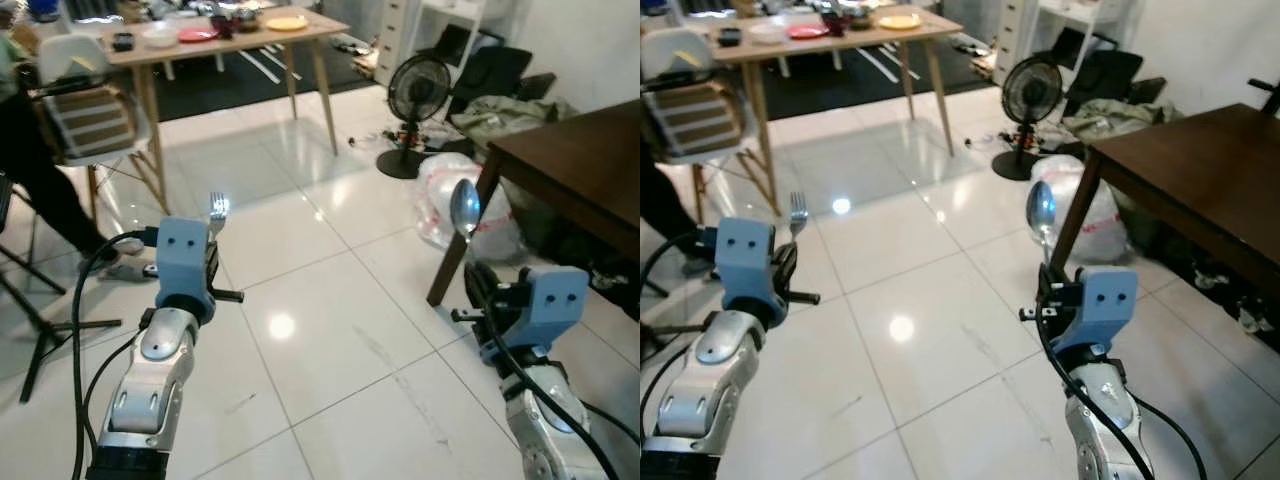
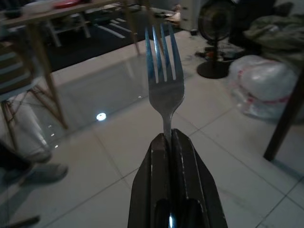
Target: Setting the table
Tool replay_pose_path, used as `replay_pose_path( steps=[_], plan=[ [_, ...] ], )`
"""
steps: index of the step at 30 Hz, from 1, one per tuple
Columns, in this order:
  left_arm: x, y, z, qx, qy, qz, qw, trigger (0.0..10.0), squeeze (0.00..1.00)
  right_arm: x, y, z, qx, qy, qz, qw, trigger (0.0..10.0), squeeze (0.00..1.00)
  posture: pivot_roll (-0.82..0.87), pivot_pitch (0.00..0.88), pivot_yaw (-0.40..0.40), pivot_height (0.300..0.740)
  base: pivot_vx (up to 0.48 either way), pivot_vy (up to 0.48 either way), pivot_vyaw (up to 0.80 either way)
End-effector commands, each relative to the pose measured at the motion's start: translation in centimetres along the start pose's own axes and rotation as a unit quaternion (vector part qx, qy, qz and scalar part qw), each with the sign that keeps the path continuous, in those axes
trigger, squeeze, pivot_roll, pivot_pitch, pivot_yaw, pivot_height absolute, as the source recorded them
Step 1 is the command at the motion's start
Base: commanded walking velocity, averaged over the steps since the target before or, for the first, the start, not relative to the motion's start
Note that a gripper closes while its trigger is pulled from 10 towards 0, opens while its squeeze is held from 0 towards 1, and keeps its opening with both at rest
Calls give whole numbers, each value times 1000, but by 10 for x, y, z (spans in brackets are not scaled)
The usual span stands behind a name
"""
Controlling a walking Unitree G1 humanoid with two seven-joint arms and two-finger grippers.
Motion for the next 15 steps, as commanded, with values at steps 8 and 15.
replay_pose_path(
  steps=[8, 15],
  plan=[
    [1, 3, 0, 3, -3, -6, 1000, 10000, 0, 1, -1, 1, -3, -6, 0, 1000, 10000, 0, -16, 103, 103, 740, 472, 0, 0],
    [0, 3, 0, 3, -3, -8, 1000, 10000, 0, 3, -1, -1, -1, -9, 4, 1000, 10000, 0, -13, 102, 103, 740, 474, 0, 0]
  ],
)
Point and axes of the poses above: a point about 5 cm out from each wrist's last joint towards the gripper, its own z axis pointing back from the gripper into the wrist, its own x axis along the axis of the wrist's last joint, y = z × x, the point moved 5 cm from there along -z, pointing out of the wrist towards the gripper, and after that the axes turned 14 degrees about -z, right-handed, at the moved point
